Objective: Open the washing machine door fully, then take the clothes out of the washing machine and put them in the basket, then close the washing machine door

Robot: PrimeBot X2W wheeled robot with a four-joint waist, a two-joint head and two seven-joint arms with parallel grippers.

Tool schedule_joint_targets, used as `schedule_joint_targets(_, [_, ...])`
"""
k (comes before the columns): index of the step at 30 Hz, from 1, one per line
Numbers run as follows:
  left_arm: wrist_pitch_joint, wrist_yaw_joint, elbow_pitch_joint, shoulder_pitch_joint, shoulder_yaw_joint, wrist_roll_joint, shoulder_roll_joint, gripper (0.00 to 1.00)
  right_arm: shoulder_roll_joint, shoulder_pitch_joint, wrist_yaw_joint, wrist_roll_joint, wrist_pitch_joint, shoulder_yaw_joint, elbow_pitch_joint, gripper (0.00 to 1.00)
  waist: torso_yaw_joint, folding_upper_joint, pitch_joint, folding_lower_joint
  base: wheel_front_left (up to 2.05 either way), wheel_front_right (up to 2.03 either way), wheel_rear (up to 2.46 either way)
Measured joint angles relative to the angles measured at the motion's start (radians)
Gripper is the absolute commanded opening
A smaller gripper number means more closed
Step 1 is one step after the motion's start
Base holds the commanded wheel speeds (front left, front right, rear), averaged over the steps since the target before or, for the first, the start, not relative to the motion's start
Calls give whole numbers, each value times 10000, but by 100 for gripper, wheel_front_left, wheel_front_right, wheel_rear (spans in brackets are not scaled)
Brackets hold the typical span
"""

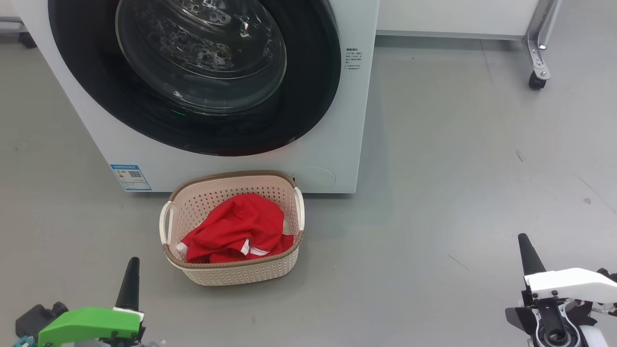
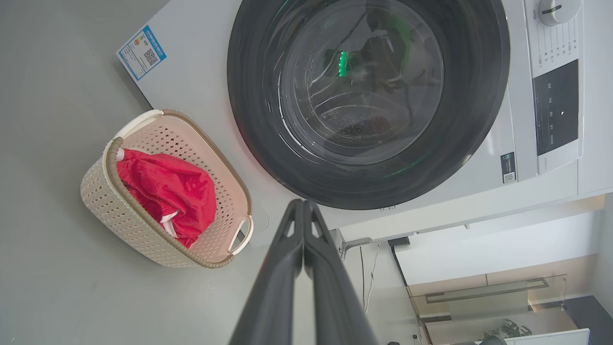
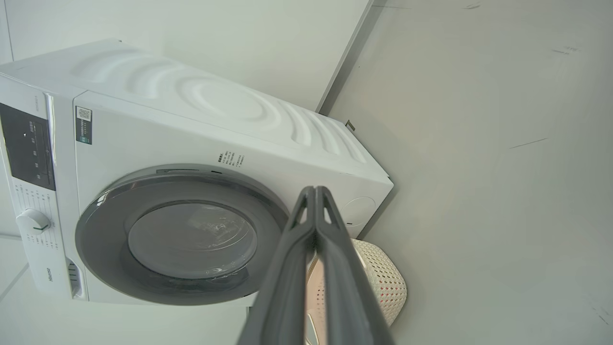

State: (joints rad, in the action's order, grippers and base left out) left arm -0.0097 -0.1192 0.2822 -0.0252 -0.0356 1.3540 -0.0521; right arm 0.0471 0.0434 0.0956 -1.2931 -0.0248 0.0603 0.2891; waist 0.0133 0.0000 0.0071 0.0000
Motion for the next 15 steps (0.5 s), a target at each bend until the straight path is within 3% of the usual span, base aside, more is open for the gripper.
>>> schedule_joint_targets(15, [445, -4, -8, -159, 345, 1772, -71, 0, -44, 108, 165, -1833, -512, 451, -21, 0, -83, 0, -27, 0, 0, 0, 0])
